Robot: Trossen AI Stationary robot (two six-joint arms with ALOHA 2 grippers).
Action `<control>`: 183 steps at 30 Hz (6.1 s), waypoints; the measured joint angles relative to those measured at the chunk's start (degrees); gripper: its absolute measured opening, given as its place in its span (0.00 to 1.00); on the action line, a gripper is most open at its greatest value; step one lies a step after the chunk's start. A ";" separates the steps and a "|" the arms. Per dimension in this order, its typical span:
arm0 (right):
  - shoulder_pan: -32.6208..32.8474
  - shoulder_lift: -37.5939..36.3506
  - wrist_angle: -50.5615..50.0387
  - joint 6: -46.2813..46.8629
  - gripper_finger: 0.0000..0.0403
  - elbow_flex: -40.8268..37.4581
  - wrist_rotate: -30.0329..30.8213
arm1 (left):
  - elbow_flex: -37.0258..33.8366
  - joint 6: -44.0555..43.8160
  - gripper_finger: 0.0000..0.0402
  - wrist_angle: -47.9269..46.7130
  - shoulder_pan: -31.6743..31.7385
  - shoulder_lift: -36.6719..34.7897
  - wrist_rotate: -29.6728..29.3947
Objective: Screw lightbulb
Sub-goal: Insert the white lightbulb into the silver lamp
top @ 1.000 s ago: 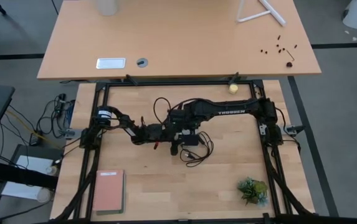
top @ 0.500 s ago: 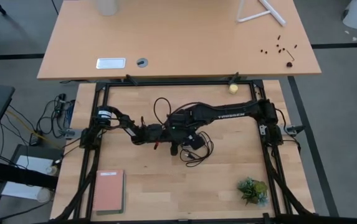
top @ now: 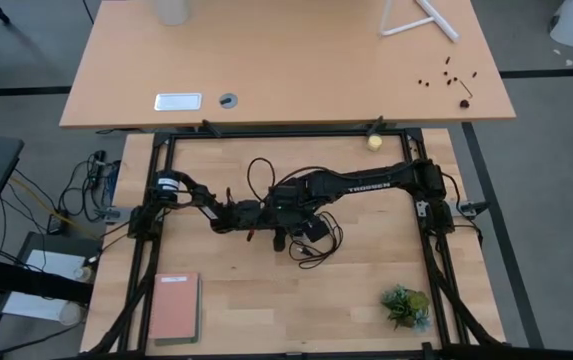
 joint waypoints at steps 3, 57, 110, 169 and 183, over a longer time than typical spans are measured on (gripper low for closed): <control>-0.34 0.00 -0.04 4.76 0.63 0.00 -0.36 | 0.00 -0.03 0.47 -0.01 0.00 0.00 0.08; -1.40 -0.09 -18.23 5.97 0.77 19.15 3.22 | 0.00 0.24 0.47 -0.31 0.09 -0.09 0.02; -1.00 5.76 -10.18 -6.37 0.76 11.21 -2.66 | 0.04 1.68 0.47 -1.26 0.04 -0.07 -0.31; -3.25 4.70 -10.31 43.68 0.97 13.64 -8.35 | 0.00 0.48 0.47 -1.41 0.07 -0.02 0.09; -3.72 4.63 -21.35 20.85 0.92 24.12 -2.07 | 0.00 0.41 0.47 -1.49 0.06 -0.02 0.19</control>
